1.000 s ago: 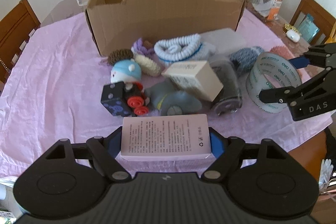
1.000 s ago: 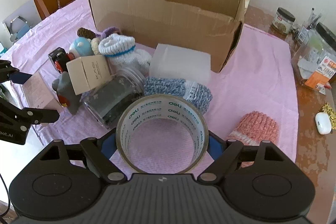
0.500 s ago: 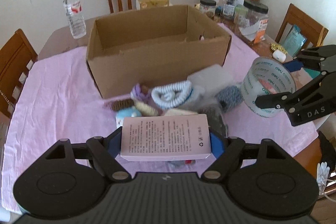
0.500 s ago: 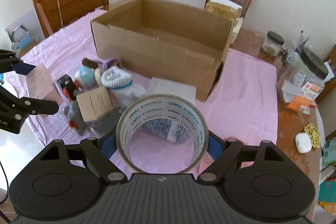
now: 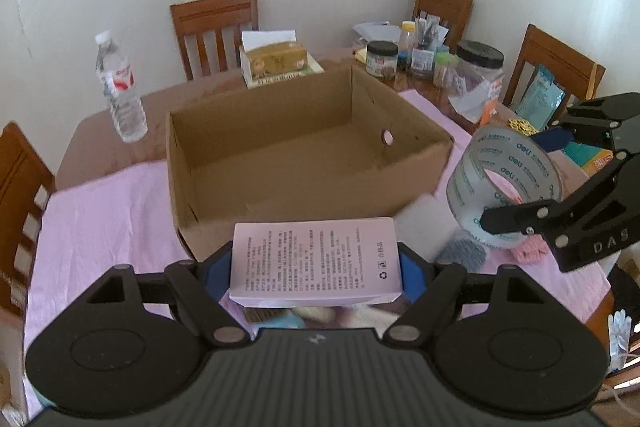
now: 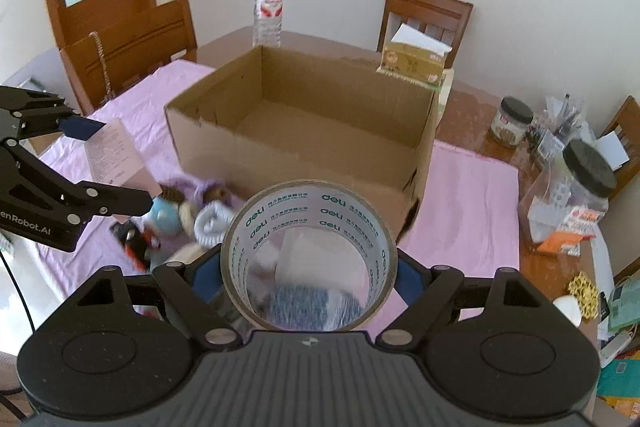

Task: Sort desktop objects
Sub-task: 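Carry the tape roll and pink box with both tools over the cardboard box, then open the right tool to drop the tape while the left tool releases the pink box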

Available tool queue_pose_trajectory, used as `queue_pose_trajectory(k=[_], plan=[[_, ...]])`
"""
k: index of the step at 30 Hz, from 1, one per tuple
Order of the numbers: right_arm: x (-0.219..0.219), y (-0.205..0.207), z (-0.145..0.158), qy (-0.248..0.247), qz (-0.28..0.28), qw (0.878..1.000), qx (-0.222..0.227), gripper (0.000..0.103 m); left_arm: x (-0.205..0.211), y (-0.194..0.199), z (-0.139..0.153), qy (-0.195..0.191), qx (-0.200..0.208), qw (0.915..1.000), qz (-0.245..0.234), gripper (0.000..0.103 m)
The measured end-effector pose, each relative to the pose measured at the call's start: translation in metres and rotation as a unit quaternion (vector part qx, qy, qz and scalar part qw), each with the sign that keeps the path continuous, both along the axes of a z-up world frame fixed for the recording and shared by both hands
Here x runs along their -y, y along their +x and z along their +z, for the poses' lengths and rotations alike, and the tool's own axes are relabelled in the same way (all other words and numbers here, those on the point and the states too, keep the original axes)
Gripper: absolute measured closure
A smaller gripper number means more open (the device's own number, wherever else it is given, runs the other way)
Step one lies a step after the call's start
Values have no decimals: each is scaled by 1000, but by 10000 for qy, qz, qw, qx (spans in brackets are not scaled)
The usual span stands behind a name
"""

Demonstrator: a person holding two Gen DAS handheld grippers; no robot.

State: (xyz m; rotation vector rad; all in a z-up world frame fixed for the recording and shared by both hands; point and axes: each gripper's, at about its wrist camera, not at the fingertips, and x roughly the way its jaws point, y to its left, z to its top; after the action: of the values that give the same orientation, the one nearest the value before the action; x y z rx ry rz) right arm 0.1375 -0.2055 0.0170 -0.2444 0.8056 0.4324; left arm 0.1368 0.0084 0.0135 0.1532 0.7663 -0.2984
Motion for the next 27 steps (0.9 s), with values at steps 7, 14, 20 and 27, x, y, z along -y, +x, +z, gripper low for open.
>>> queue_pose_trajectory(k=[7, 14, 20, 27], plan=[[-17, 29, 10, -138, -27, 9999, 93, 16, -7, 36, 9, 17, 210, 9998, -26, 23], [-27, 64, 12, -207, 271, 9992, 186, 16, -10, 76, 6, 43, 159, 9996, 220, 23], [-28, 98, 13, -169, 426, 9988, 177, 16, -7, 103, 1, 124, 75, 9994, 319, 23], [-31, 126, 4, -175, 560, 9982, 82, 16, -3, 125, -13, 260, -89, 9988, 408, 23]])
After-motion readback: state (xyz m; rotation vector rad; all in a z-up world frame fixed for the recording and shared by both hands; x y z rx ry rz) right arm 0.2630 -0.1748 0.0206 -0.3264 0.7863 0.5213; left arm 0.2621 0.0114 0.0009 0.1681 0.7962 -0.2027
